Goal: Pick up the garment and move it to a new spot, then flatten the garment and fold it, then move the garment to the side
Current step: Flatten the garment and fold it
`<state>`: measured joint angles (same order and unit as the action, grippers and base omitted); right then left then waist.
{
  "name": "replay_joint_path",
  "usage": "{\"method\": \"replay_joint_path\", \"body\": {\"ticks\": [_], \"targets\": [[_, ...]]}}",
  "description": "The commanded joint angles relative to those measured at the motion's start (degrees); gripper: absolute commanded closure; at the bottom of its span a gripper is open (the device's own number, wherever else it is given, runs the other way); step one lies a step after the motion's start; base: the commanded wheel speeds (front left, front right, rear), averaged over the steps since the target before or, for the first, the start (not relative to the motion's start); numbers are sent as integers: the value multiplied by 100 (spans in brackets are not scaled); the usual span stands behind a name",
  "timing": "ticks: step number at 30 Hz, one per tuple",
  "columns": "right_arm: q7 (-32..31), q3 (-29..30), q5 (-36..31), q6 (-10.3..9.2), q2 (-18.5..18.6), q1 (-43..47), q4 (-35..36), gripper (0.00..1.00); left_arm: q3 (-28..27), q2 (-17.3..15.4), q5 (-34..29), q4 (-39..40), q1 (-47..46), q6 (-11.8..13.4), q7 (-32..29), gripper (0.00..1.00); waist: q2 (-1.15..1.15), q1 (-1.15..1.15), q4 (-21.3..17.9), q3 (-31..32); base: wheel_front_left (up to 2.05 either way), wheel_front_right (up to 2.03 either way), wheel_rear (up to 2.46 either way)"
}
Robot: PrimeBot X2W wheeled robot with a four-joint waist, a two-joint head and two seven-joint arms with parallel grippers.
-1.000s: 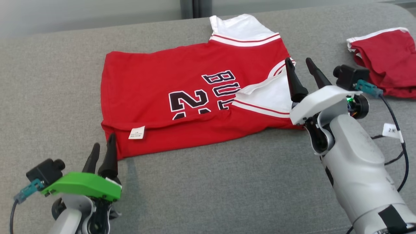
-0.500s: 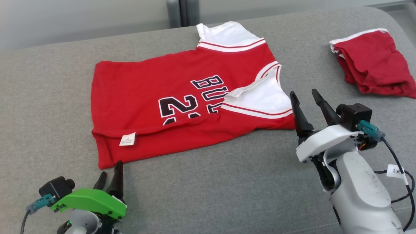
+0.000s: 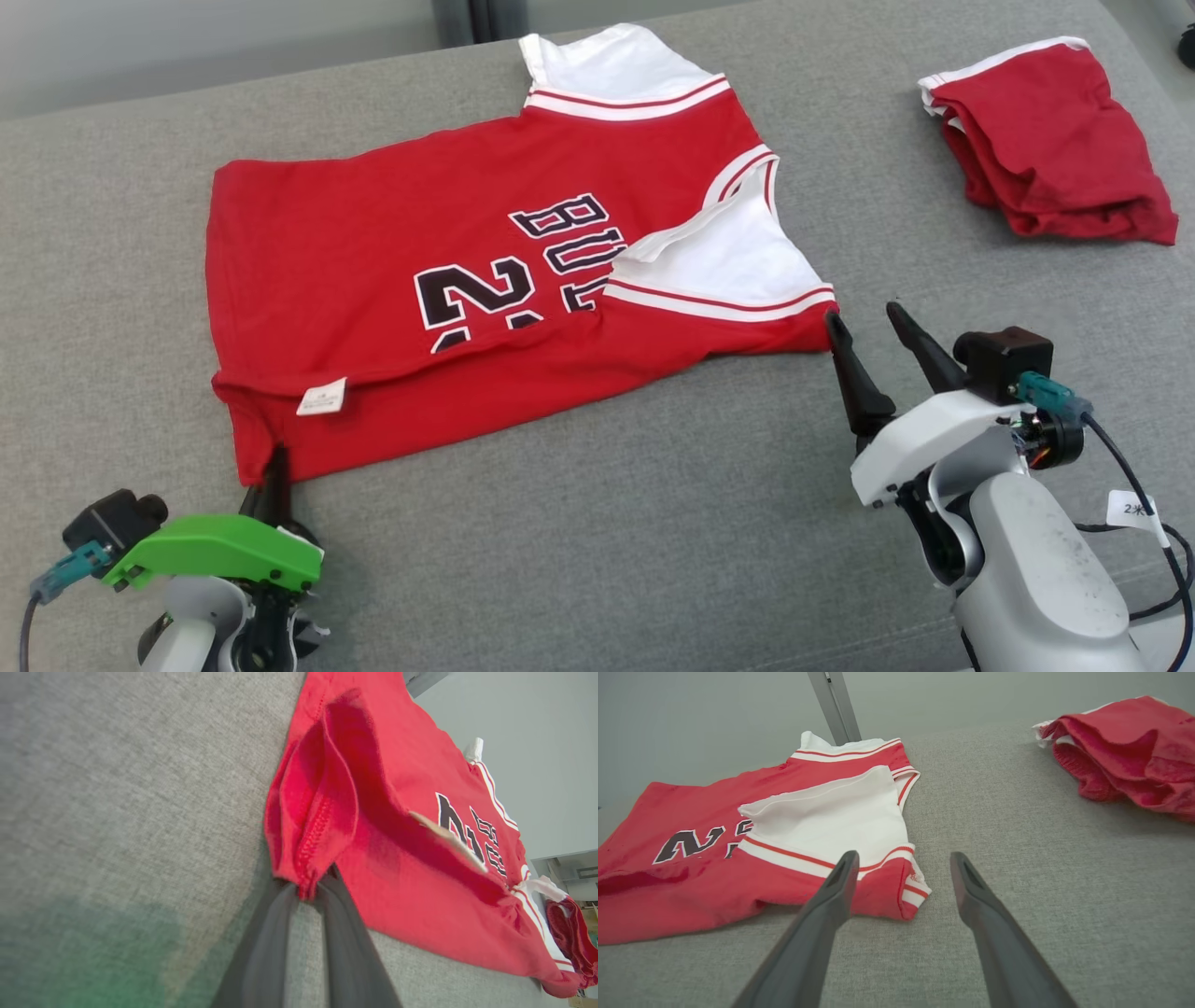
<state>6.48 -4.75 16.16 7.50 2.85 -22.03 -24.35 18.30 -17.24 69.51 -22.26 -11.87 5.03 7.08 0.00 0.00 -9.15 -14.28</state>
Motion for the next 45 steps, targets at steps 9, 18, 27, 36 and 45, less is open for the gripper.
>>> {"method": "replay_joint_path", "body": {"ticks": [9,18,27,36,45], "targets": [[-277,64,403,-3,13,-173,-568,0,-149,8,118,-111,-158,-210,175,100,0,0,225,-80,0,0,0],[-515,-176,866,-3,12,-690,-1452,68,-94,63,61,-42,-261,-358,226,100,0,0,351,-125,0,0,0],[-301,-6,906,-5,24,-1199,-1607,100,-86,-83,-16,163,-402,-613,260,100,0,0,339,31,0,0,0],[-863,376,972,-8,400,-799,-744,100,-5,-424,-28,968,137,-581,-1,100,0,0,344,339,0,0,0],[-1490,877,1002,-8,336,675,411,100,257,-523,11,1572,1107,-424,-172,100,0,0,344,501,0,0,0]]}}
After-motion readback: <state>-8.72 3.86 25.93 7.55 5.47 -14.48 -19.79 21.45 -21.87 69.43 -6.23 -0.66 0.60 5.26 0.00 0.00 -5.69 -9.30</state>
